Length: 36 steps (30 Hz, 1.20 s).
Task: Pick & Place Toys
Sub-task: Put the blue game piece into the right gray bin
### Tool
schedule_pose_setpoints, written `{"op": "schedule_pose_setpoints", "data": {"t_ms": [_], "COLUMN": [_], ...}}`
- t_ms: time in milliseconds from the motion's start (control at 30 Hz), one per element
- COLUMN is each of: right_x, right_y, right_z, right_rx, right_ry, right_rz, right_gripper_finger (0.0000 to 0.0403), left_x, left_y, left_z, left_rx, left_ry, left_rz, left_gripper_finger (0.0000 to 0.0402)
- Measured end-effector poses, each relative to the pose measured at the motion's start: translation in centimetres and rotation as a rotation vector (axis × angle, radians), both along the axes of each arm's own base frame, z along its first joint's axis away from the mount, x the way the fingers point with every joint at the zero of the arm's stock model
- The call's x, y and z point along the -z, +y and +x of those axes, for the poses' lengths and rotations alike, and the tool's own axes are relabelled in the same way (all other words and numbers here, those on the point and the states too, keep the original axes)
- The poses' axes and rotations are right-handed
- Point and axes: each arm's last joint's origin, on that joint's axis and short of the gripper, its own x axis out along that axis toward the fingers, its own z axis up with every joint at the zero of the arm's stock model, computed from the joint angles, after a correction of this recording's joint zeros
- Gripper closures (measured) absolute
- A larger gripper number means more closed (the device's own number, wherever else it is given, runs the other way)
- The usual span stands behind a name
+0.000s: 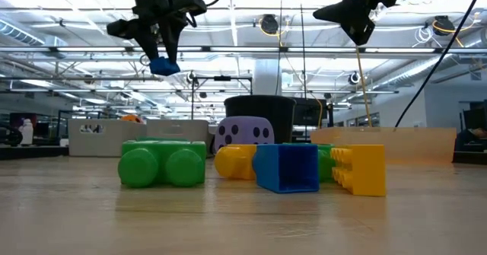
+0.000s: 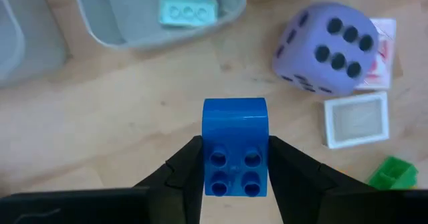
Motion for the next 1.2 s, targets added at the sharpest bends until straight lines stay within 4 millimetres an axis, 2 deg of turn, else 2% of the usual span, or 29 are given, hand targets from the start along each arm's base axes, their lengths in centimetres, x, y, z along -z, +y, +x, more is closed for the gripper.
{"op": "schedule_pose_setpoints", "data": {"t_ms": [300,400,533,733,967,1200], "right_x": [-0.2,-0.2,-0.2,-0.2,-0.1,-0.1], "right_y": [-1.4,-2.0,-2.6,-3.3,-4.0,-5.0], "right_z": [0.3,0.4,0.5,0.5,0.6,0.6], "right_rx": [0.061,0.084,0.111,0.139,0.171,0.213], "right_ry": [-0.021,-0.021,-0.021,-0.021,-0.014,-0.013], "right_rz": [0.004,0.004,0.004,0.006,0.005,0.005], "right_gripper_finger": [0.0177,0.0177,0.0177,0.0177,0.0177,0.0177], "left_x": [-3.5,-4.4,-4.6,-3.0,0.4,3.6], "left_y": [5.5,7.1,9.0,11.6,14.1,15.5], "left_z": [-1.4,-2.0,-2.4,-1.8,-0.3,1.6], "left_rx": [0.012,0.065,0.183,0.321,0.424,0.488], "left_ry": [-0.034,0.014,0.107,0.203,0.297,0.334], "left_rz": [0.103,0.144,0.172,0.152,0.088,0.058], "left_gripper_finger": [0.0261,0.0262,0.0274,0.0267,0.0268,0.0265]}}
